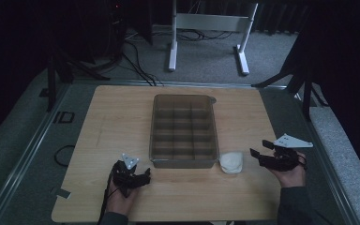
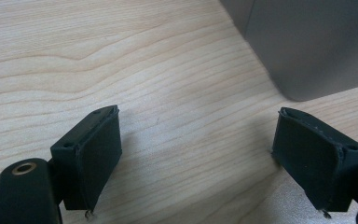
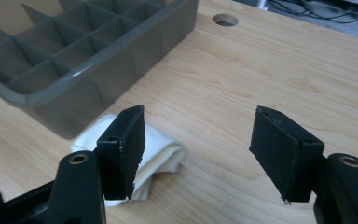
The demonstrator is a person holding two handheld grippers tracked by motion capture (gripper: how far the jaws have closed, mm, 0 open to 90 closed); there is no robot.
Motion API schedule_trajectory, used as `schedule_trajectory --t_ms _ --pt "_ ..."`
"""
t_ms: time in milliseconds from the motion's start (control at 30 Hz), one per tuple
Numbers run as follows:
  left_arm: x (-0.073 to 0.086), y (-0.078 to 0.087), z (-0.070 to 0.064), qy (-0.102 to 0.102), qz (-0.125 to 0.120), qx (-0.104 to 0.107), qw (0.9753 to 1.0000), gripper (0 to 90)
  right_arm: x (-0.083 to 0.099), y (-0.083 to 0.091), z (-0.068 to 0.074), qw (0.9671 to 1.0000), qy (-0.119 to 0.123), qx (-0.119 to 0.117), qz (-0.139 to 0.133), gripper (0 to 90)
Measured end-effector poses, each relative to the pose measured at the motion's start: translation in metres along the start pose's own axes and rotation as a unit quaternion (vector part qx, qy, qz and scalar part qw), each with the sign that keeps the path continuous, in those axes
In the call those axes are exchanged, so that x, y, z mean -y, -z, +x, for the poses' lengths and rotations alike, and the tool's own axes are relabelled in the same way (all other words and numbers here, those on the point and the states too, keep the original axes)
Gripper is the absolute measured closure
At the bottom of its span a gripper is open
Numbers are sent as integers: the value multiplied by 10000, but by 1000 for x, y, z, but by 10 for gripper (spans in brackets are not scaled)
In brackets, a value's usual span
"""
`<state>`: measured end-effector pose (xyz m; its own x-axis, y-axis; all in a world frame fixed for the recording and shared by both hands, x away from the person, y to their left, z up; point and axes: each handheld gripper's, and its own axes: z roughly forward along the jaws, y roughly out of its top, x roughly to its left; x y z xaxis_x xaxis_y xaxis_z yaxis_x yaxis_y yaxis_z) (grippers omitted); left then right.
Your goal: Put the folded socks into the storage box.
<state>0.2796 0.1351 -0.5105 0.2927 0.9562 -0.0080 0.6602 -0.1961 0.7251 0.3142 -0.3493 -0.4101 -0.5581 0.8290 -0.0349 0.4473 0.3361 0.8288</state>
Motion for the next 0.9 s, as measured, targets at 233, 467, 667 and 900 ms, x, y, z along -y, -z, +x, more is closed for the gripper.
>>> schedule_trajectory --t_ms 233,467,667,900 --pt "0 0 0 -10 3 6 10000 156 -5 -2 0 9998 125 -78 167 349" --pt "0 0 0 -17 1 12 10000 156 -10 -2 1 9991 277 -81 303 356" --pt "0 0 0 -20 2 9 10000 156 -13 -2 1 9987 336 -123 373 364" --pt "0 0 0 -22 1 10 10000 156 -17 -4 3 9971 501 -189 539 372"
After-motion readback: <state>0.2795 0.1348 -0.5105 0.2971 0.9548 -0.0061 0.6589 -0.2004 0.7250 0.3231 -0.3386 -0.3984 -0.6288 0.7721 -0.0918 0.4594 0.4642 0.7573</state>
